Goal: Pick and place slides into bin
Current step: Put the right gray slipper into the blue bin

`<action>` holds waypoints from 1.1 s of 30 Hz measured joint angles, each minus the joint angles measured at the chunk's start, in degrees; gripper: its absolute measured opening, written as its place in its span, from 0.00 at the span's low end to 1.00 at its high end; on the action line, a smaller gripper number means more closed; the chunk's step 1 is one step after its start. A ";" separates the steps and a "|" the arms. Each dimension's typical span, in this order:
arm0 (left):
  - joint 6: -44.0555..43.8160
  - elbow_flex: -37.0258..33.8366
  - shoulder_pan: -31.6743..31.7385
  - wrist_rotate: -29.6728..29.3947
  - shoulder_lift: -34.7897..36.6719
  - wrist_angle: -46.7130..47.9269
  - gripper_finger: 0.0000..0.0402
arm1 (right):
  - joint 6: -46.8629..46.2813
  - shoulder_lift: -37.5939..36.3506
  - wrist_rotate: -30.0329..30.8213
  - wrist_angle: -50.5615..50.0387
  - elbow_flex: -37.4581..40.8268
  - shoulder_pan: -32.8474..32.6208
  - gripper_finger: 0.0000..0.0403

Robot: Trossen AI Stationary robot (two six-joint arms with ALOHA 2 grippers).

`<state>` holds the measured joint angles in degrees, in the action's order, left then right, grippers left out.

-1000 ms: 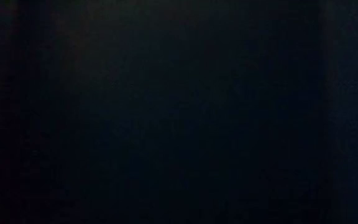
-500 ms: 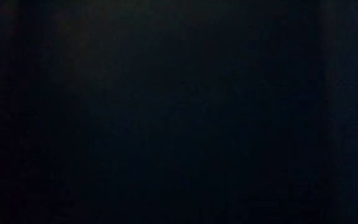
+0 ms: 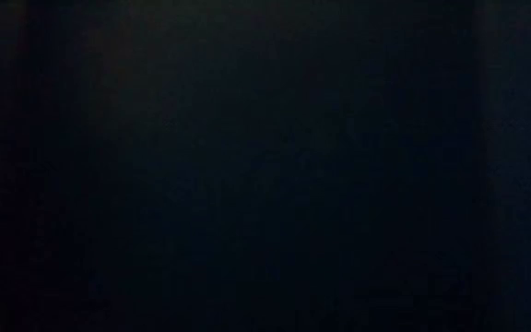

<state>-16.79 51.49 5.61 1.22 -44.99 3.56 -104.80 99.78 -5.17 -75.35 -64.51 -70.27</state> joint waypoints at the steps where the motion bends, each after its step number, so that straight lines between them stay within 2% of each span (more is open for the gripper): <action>1: 0.02 -0.01 0.01 0.15 0.00 0.00 0.63 | -0.42 -0.54 -0.51 -0.40 0.00 -0.31 0.00; 9: -1.09 -0.01 0.02 0.31 0.00 0.02 0.63 | -1.81 -5.26 -1.41 -3.45 -2.50 -1.82 0.00; 14: 2.02 -0.01 0.00 -0.51 0.00 0.03 0.63 | -0.15 -6.64 -0.12 -6.96 -8.33 -1.84 0.00; 18: 2.01 -0.01 0.00 -0.66 0.00 0.14 0.63 | -0.04 -6.68 0.30 -14.83 -16.11 -1.82 0.00; 25: 1.35 -0.01 0.00 -0.77 0.00 0.50 0.63 | -2.45 -8.05 4.59 -15.14 -24.86 -1.80 0.00; 33: 0.24 -0.01 0.00 -0.62 0.00 0.45 0.63 | -0.94 -7.66 14.24 -14.70 -36.10 -0.01 0.00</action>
<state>-16.56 51.48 5.61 0.60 -44.99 4.01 -105.74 92.12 9.07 -90.05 -100.61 -70.29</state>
